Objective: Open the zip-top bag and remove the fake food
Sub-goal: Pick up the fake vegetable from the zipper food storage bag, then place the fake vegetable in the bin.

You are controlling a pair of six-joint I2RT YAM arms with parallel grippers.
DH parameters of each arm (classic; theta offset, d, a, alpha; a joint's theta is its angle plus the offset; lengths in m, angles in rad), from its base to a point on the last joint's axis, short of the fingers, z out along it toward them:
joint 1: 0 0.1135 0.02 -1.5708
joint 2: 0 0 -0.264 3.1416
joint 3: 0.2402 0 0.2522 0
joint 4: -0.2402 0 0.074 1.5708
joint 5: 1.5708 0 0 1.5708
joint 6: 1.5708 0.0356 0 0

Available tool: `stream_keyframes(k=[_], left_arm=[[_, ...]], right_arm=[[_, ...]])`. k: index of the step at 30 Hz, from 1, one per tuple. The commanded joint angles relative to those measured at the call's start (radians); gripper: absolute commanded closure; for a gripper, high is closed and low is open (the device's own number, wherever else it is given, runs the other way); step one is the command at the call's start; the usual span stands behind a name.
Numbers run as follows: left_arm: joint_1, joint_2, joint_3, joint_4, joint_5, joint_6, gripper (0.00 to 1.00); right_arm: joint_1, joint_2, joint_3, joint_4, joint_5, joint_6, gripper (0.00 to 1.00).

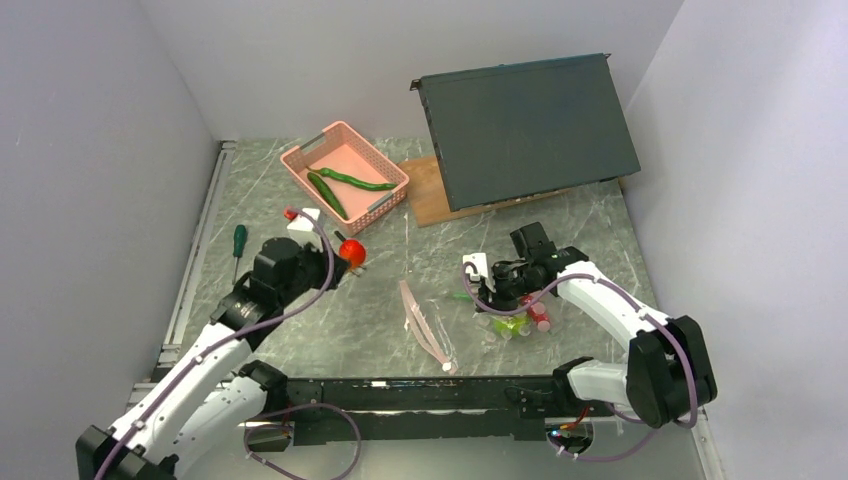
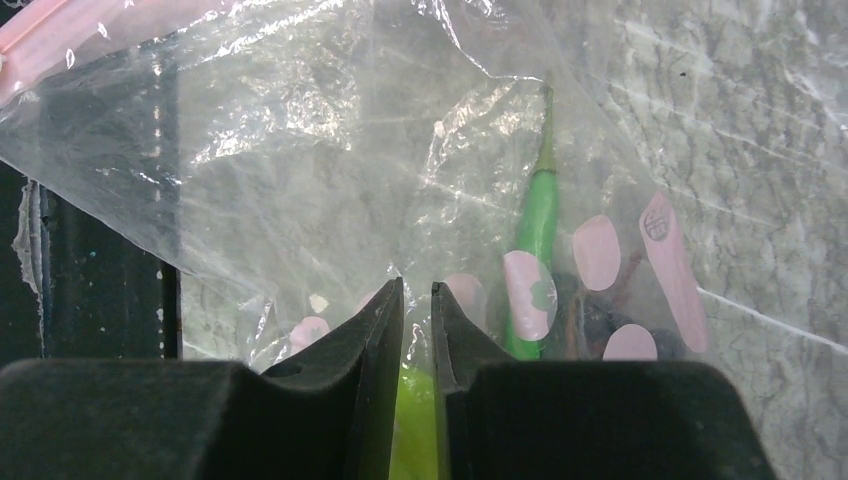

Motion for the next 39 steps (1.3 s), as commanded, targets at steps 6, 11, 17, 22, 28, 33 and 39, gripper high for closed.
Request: stream_keyframes(k=[6, 11, 17, 22, 28, 33, 39], left_arm=[[0.223, 0.220, 0.178, 0.197, 0.044, 0.022, 1.00], [0.288, 0.415, 0.306, 0.212, 0.040, 0.059, 1.00], [0.346, 0.592, 0.443, 0.220, 0.058, 0.085, 1.00], [0.362, 0.727, 0.560, 0.183, 0.089, 0.097, 1.00], [0.369, 0.886, 0.682, 0.125, 0.129, 0.103, 1.00], [0.378, 0.980, 0.747, 0.088, 0.139, 0.103, 1.00], [0.388, 1.059, 0.803, 0.049, 0.182, 0.100, 0.75]], right_arm=[[-0.004, -0.051, 0.042, -0.031, -0.021, -0.046, 0.80], [-0.005, -0.064, 0.034, -0.030, -0.013, -0.057, 0.79], [-0.007, -0.073, 0.030, -0.026, -0.003, -0.063, 0.78], [-0.005, -0.079, 0.026, -0.027, 0.003, -0.068, 0.78], [-0.004, -0.077, 0.023, -0.024, 0.010, -0.072, 0.77], [-0.005, -0.075, 0.021, -0.022, 0.018, -0.075, 0.77], [-0.002, -0.066, 0.020, -0.025, 0.023, -0.081, 0.77]])
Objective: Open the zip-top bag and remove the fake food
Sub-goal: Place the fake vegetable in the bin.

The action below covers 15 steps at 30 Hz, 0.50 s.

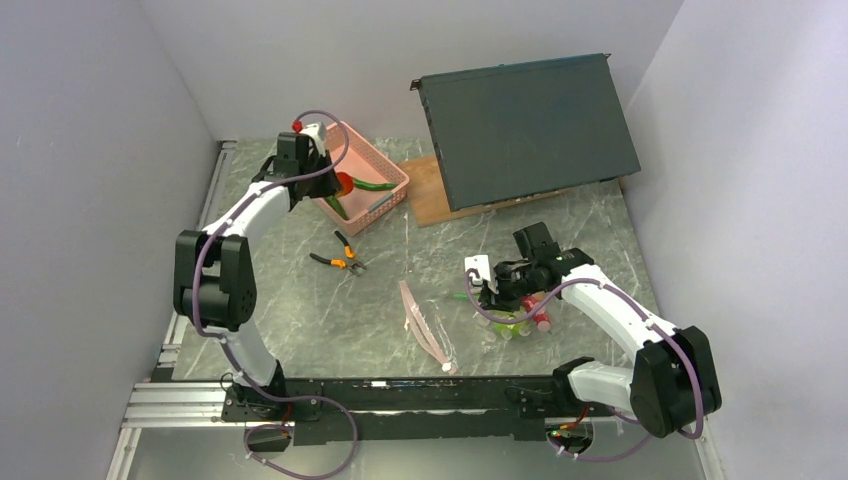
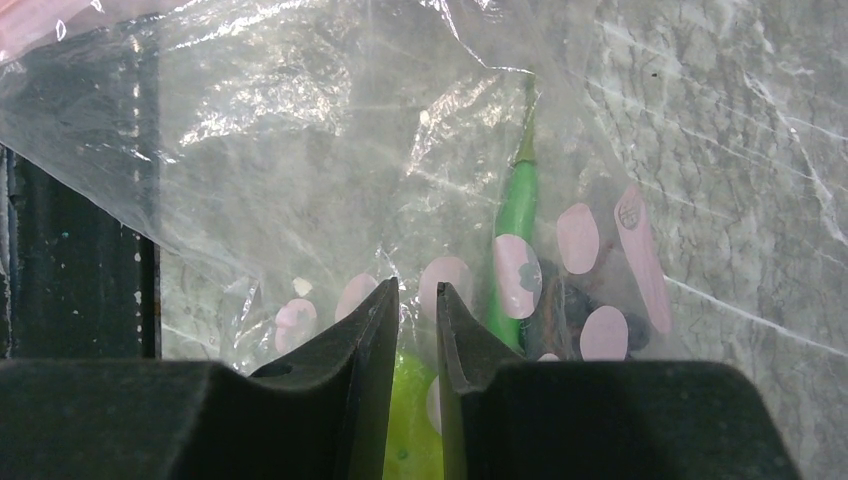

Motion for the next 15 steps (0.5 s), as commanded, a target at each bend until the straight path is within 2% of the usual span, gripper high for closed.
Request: stream_keyframes(k=[1, 6, 8, 15], left_arm=[[0.011, 0.036, 0.084, -0.038, 0.056, 0.015, 0.67], [0.018, 0.052, 0.115, -0.063, 0.070, 0.032, 0.33], [0.022, 0.036, 0.107, -0.052, 0.059, 0.034, 0.23], [0.032, -0.110, -0.001, 0.039, 0.028, 0.063, 0.11]], right_arm=[[0.001, -0.010, 0.014, 0.002, -0.005, -0.029, 0.77], [0.000, -0.009, 0.012, 0.002, -0.002, -0.031, 0.77], [-0.001, -0.007, 0.012, 0.000, -0.001, -0.032, 0.77], [0.002, -0.008, 0.011, -0.001, 0.001, -0.037, 0.77]])
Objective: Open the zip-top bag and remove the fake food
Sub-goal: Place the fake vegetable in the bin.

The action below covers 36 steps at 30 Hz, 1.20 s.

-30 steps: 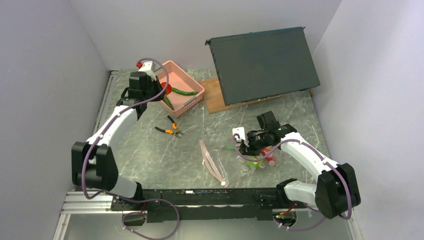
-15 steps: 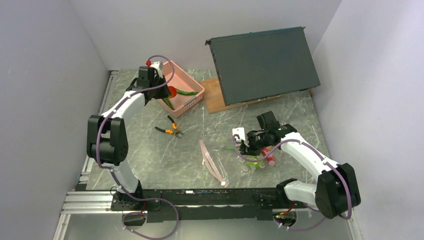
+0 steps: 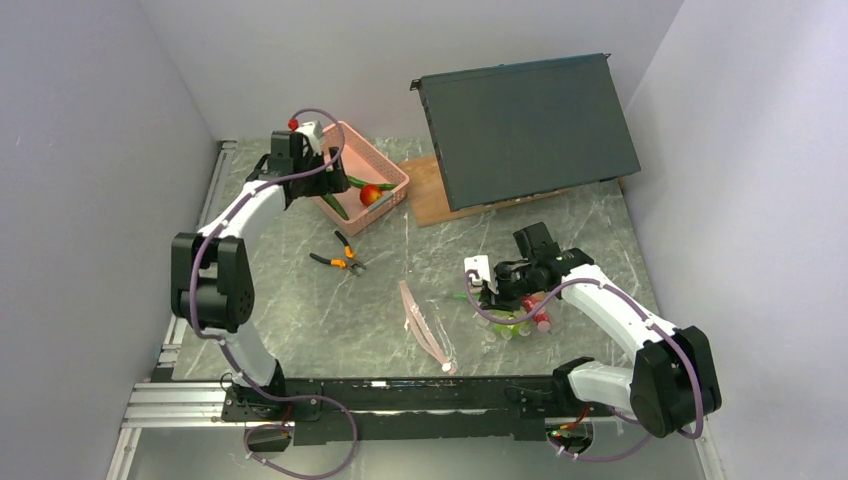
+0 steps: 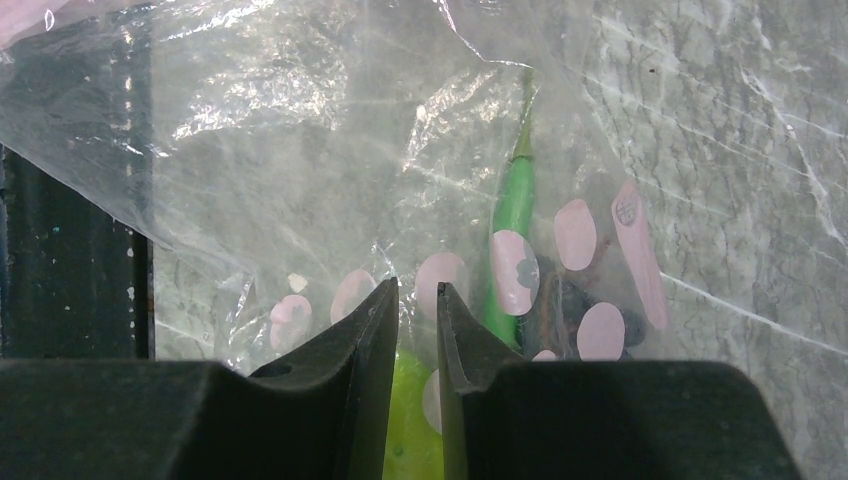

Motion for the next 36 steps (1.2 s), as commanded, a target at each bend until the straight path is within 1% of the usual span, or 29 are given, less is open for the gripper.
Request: stream_keyframes(k=[1, 3, 6, 7, 9, 11, 15, 17, 20, 23, 27, 30, 33, 36], left_arm=[[0.010, -0.185, -0.090, 0.113, -0.017, 0.034, 0.02], [0.017, -0.272, -0.180, 0.196, -0.019, 0.022, 0.00], [0.038, -0.404, -0.347, 0.359, -0.003, -0.064, 0.00], [0.052, -0.436, -0.395, 0.406, 0.046, -0.097, 0.00], [0.089, -0.481, -0.472, 0.490, 0.200, -0.166, 0.00], [0.106, -0.522, -0.532, 0.549, 0.324, -0.218, 0.00], [0.104, -0.624, -0.655, 0.597, 0.451, -0.296, 0.00], [0.091, -0.691, -0.720, 0.575, 0.482, -0.307, 0.00], [0.032, -0.810, -0.796, 0.479, 0.456, -0.275, 0.01], [-0.063, -0.954, -0.878, 0.408, 0.369, -0.267, 0.01], [-0.233, -1.142, -1.015, 0.378, 0.224, -0.320, 0.03], [-0.339, -1.250, -1.130, 0.379, 0.160, -0.374, 0.06], [-0.405, -1.322, -1.199, 0.374, 0.122, -0.408, 0.06], [-0.434, -1.371, -1.223, 0.356, 0.107, -0.411, 0.06]], right_arm=[[0.001, -0.009, 0.011, -0.002, -0.014, -0.027, 0.77], [0.000, -0.011, 0.011, -0.003, -0.014, -0.029, 0.77], [0.000, -0.017, 0.008, -0.002, -0.018, -0.035, 0.76], [0.000, -0.020, 0.008, -0.002, -0.020, -0.038, 0.76], [-0.001, -0.025, 0.005, -0.004, -0.022, -0.041, 0.76], [-0.001, -0.031, 0.004, -0.006, -0.024, -0.044, 0.76], [-0.007, -0.044, 0.001, -0.008, -0.029, -0.053, 0.74], [-0.013, -0.052, 0.004, -0.022, -0.033, -0.067, 0.72], [-0.033, -0.081, 0.006, -0.037, -0.054, -0.084, 0.69], [-0.082, -0.120, 0.006, -0.056, -0.080, -0.107, 0.65], [-0.188, -0.180, 0.017, -0.116, -0.138, -0.179, 0.59], [-0.271, -0.245, 0.023, -0.173, -0.189, -0.239, 0.54], [-0.285, -0.326, 0.001, -0.193, -0.150, -0.245, 0.48], [-0.286, -0.372, -0.010, -0.261, -0.085, -0.254, 0.46]])
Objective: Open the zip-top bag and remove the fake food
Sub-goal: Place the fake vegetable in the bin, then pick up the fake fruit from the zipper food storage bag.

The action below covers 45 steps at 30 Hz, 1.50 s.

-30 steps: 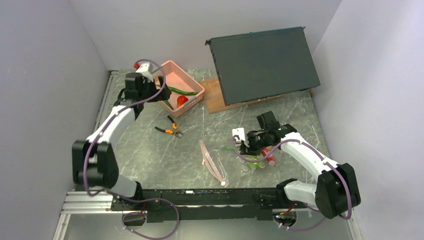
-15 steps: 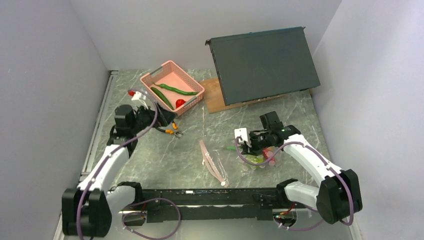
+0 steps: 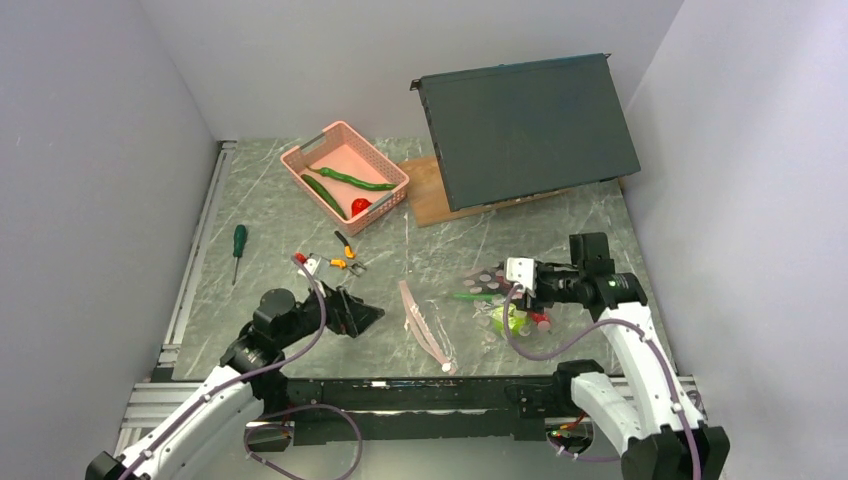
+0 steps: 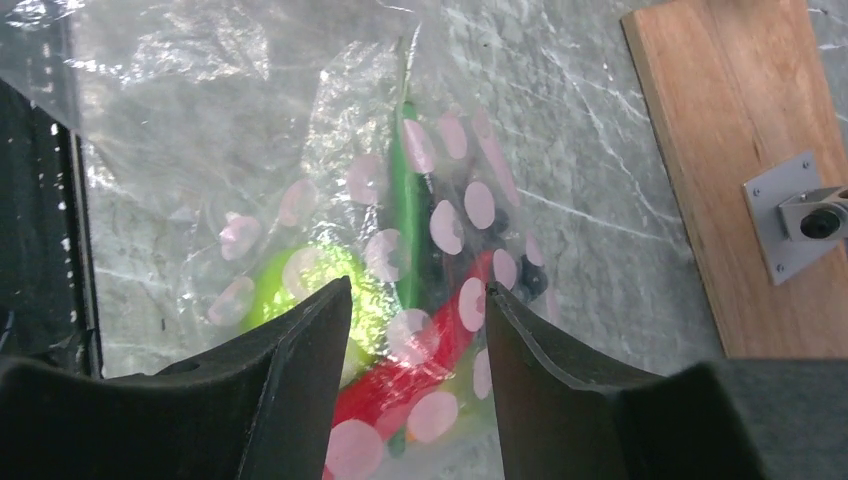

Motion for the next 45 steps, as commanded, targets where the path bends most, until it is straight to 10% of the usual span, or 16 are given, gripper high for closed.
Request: stream_keyframes(k=[1, 25, 45], left_arm=[[-0.039, -0.064, -0.022, -0.002, -0.069, -0.044, 0.06], [-0.210, 0.141, -0.097, 0.337, -0.001, -0.130, 0.30], [-0.470, 0.566, 0.020, 0.671, -0.100, -0.186, 0.19]], right_arm=[[-0.005, -0.065, -0.007, -0.130, 0.031, -0.055, 0.46], [-0.003, -0.049, -0.135, -0.156, 0.312, -0.359, 0.48], [0.175, 0.090, -0.177, -0.056, 0.303, -0.266, 0.87]])
